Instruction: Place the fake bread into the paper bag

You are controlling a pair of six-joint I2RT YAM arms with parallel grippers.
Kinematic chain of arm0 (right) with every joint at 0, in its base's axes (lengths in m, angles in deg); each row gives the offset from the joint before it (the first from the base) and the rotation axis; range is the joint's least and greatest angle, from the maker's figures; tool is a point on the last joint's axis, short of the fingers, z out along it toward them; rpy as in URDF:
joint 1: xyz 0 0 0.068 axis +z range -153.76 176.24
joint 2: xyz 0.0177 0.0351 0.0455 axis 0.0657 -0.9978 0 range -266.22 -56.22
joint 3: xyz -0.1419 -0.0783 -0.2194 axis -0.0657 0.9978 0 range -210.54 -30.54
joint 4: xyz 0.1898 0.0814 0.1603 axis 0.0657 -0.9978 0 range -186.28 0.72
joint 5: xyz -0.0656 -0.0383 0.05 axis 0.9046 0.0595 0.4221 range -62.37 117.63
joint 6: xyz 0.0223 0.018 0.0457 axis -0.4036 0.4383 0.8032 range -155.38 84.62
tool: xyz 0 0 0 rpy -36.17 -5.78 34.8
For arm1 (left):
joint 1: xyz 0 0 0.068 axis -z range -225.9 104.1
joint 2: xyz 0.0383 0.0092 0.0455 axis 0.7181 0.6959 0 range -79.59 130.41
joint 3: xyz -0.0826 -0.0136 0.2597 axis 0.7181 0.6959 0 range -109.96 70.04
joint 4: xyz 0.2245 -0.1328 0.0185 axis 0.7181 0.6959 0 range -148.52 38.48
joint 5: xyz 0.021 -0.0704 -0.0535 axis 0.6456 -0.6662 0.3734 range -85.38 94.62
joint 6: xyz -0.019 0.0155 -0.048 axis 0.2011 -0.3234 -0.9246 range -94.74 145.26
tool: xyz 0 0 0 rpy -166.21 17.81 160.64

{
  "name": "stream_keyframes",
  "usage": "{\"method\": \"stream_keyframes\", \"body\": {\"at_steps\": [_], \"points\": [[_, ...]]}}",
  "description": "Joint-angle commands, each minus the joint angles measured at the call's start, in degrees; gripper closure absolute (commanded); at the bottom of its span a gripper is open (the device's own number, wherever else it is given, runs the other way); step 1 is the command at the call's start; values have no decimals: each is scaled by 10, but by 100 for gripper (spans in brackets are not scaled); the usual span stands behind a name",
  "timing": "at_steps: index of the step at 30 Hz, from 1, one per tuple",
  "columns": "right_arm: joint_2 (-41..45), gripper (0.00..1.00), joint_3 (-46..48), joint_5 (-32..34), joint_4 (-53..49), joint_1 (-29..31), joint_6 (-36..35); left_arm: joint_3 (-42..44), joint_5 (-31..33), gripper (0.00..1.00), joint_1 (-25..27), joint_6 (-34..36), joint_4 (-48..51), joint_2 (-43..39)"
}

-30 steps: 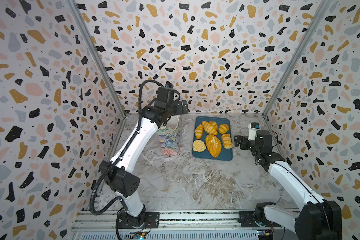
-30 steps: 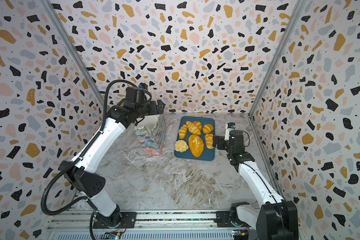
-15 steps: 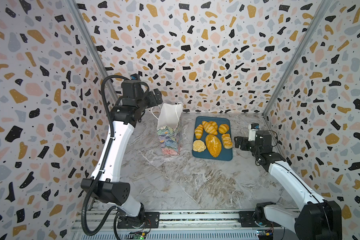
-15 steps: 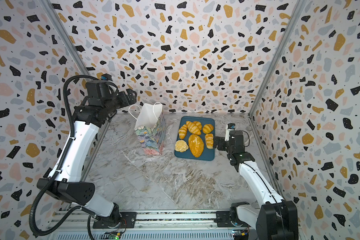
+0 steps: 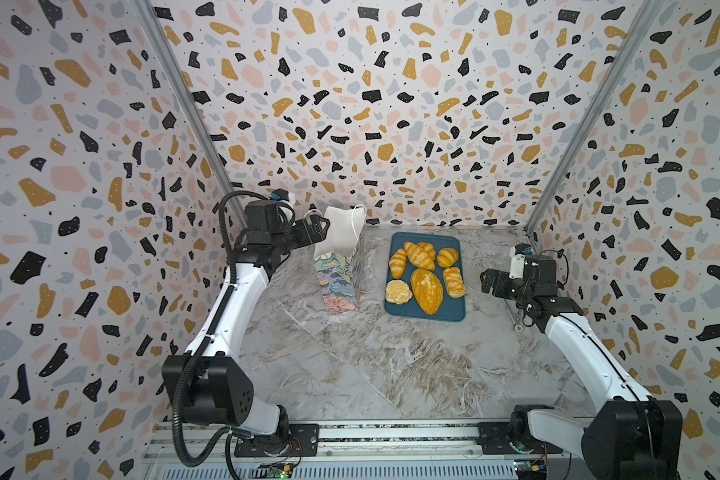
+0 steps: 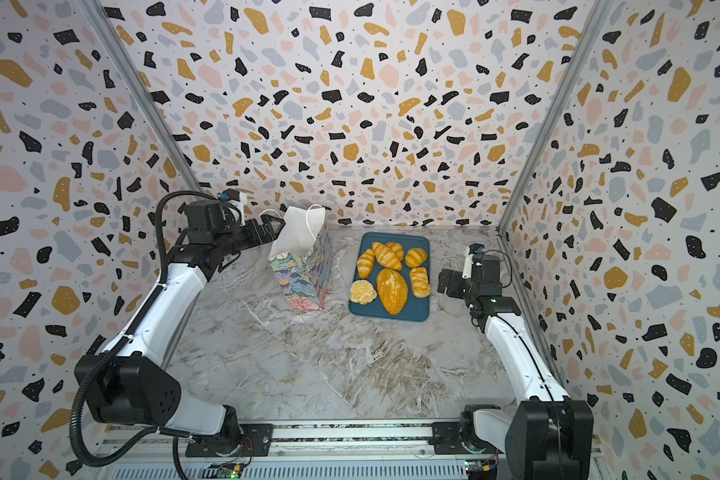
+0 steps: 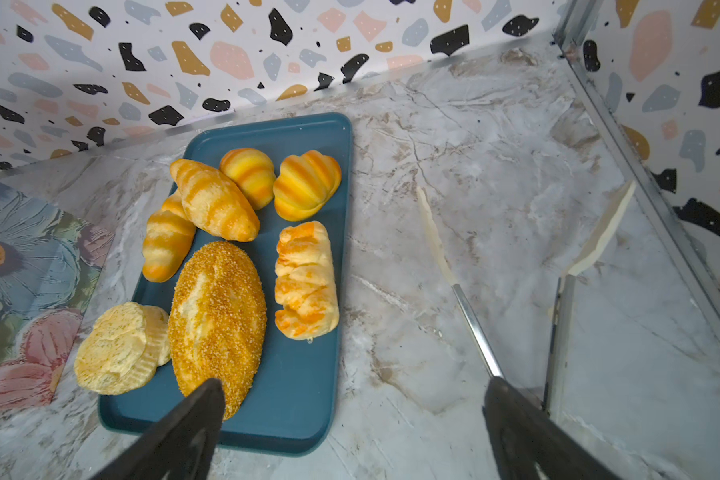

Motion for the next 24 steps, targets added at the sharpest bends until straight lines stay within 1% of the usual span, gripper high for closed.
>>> {"method": "stream_keyframes", "body": {"at_steps": [1, 4, 7, 8, 10, 11, 12, 15, 19, 24], "points": [[17, 1, -20, -22, -31, -11, 2, 0, -36, 8, -13, 25, -65, -24], [22, 1, -17, -22, -29, -14, 6, -8, -48, 18, -20, 36, -56, -18], [20, 1, -15, -21, -31, -17, 10, -18, -51, 21, -24, 51, -45, -14], [20, 1, -14, -20, -31, -18, 12, -19, -51, 24, -24, 56, -43, -13], [22, 1, -14, -18, -32, -19, 16, -24, -50, 32, -24, 67, -39, -11], [21, 1, -14, -18, -32, -19, 17, -26, -50, 37, -24, 73, -37, -9], [22, 1, -15, -18, -33, -20, 18, -27, -50, 45, -24, 77, -36, -8], [24, 1, -18, -17, -36, -22, 19, -28, -50, 60, -25, 77, -40, -4], [29, 1, -18, -7, -42, -25, 19, -45, -59, 67, -25, 73, -39, 15], [31, 1, -11, 0, -43, -32, 21, -68, -61, 84, -25, 80, -24, 41]]}}
